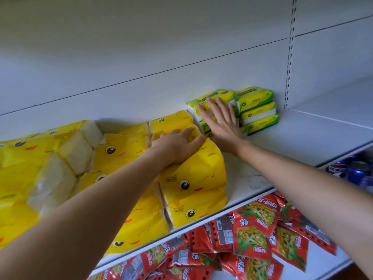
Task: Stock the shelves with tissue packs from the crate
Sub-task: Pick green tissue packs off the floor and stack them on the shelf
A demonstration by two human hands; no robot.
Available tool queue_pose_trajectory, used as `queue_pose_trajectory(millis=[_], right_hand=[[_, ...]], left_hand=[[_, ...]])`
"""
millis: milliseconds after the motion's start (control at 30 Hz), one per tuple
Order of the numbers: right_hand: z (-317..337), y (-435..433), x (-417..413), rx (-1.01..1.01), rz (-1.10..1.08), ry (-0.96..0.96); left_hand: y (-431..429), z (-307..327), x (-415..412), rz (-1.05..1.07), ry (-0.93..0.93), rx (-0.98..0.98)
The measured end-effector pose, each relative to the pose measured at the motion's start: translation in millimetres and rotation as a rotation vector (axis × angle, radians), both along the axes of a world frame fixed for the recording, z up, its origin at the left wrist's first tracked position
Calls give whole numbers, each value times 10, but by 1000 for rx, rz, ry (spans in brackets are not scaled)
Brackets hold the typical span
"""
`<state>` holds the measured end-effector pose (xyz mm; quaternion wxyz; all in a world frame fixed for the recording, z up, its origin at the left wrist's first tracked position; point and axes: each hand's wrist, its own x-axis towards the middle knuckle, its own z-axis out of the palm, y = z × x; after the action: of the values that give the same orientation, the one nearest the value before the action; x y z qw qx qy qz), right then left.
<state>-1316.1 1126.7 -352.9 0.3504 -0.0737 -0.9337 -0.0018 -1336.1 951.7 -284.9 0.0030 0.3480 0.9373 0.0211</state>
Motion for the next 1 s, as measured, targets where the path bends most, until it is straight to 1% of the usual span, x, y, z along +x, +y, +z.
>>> queue_pose_trajectory(millis=[67,267,467,567,733,900,1000], right_hand=[[9,-43,-4,-48,-5,-22],[22,-44,-48,-170,-9,27],[-4,16,-30,-208,-36,73],[9,18,-20,-193,-42,69],[94,-11,87,-168,-16,-18],[288,-5,384,-66,-14,-19],[450,-21,608,-36,-20,-54]], left_hand=[[-1,-2,3,-1,0,2],[1,6,-7,-4,13,-1],[10,-29,-46,-10,24,-3],[18,-38,-67,-15,29,-1],[28,-42,-60,-14,47,-19],[56,-29,-51,6,57,-80],[21,52,-5,6,19,-79]])
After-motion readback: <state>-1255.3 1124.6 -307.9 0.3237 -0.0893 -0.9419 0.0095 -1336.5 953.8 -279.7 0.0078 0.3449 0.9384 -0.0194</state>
